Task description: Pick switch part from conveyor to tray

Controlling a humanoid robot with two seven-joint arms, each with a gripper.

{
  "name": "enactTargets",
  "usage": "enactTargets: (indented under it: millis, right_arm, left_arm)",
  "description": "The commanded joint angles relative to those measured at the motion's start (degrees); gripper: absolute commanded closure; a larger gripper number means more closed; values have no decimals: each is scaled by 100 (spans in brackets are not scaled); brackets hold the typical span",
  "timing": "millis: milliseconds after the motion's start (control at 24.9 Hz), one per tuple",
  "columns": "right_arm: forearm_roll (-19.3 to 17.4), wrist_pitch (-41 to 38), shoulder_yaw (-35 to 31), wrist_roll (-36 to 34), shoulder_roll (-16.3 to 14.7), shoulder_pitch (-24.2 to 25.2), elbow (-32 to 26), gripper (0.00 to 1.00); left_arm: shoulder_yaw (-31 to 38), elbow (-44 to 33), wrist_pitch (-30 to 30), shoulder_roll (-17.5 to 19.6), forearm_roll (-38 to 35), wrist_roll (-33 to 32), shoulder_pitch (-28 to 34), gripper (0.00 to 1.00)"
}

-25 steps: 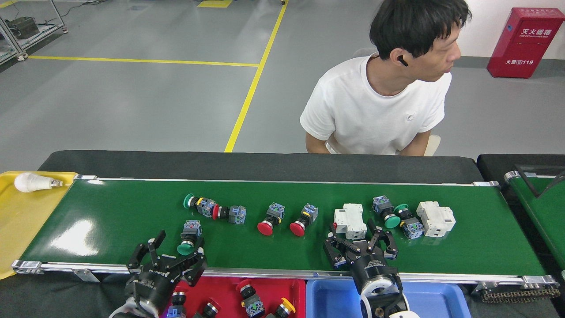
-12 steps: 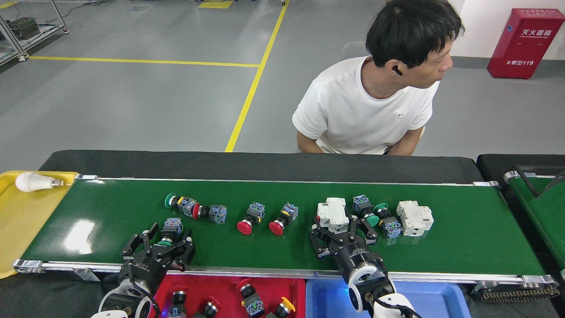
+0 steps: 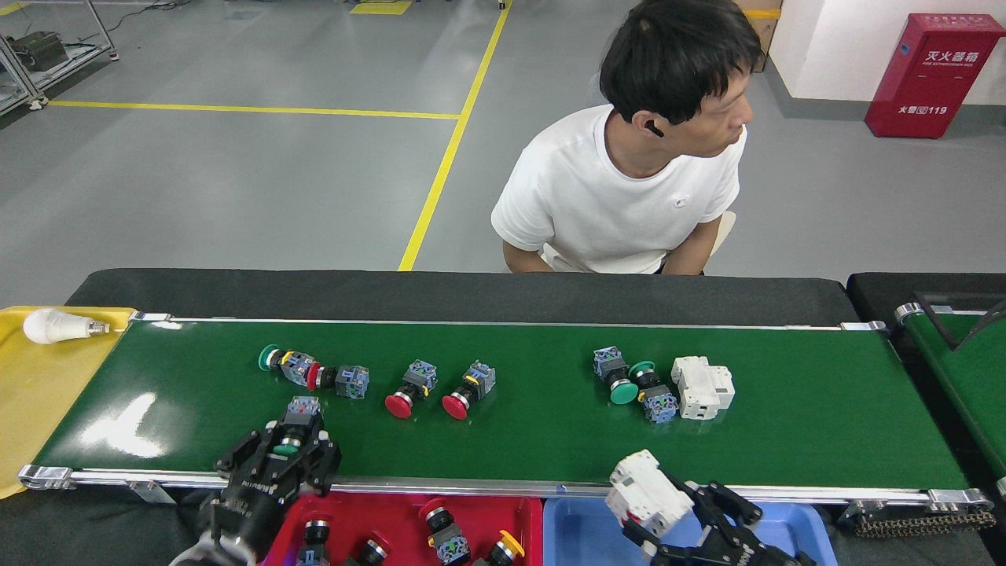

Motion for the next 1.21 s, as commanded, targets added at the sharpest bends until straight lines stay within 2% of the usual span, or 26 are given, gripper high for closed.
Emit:
enactTargets:
  millis: [0,40,80,121,161,241,281,402,523,563,643,724,844,965,1086,1166]
  right_arm:
    - [-30,-131,-130,-6,5,100,-55,70]
    - [-21,-131,-121,20,23,135,-55,65]
    - [-21,-131,-112,108,49,179,-46,55]
    - [-30,-131,-121,249,119,232,-55,53]
    - [-30,-131,-139,372,190,267,-64,46]
    - [-39,-131,-218,486,269,328,-81,9]
    - [-39,-131,-297,504,269,372,-72,8]
    - [-48,-131,-438,513,278,381,-90,5]
    - [-74,-131,-693,513,374,372,-134,5]
    - [-100,-131,-842,513,515,355,-151,5]
    - [-101,-131,-1158,530,840,302,-187,6]
    - [-101,-131,-1528,618,1183,126,-266,7]
    - [-30,-131,-1607,838,1332,-348,-239,7]
    - [119,1284,-1598,864,1306,-621,-239,8]
    - [690,2382,-1580,838,1332,-717,-213,8]
    - [1121,2858,-1484,820,1376,-700,-178,8]
  left_arm:
    - [27,-663,-201,31,47,57,543,97]
    - [-17,-840,-218,14,47,83,799,96]
    - [-78,-936,-218,40,38,206,1062,95]
    - [-210,-936,-218,40,-6,320,1212,88]
    - [-342,-928,-218,49,-59,364,1229,64]
    - [-403,-936,-236,58,-112,382,1308,27]
    - [-421,-936,-271,84,-103,391,1308,0]
    - [-342,-928,-614,101,-103,400,1308,0]
    - [-96,-928,-517,-13,-59,364,1238,0]
    - [132,-928,-324,-206,-50,312,1168,0]
    - [449,-884,89,-496,-59,101,781,0]
    - [625,-541,379,-514,-68,-137,254,0]
    - [651,83,493,-426,-112,-145,-388,0]
    - [643,769,555,-127,-129,-145,-924,0]
    - [476,1822,968,145,-182,-102,-1697,0]
    - [388,2386,1030,286,-226,-93,-2137,0]
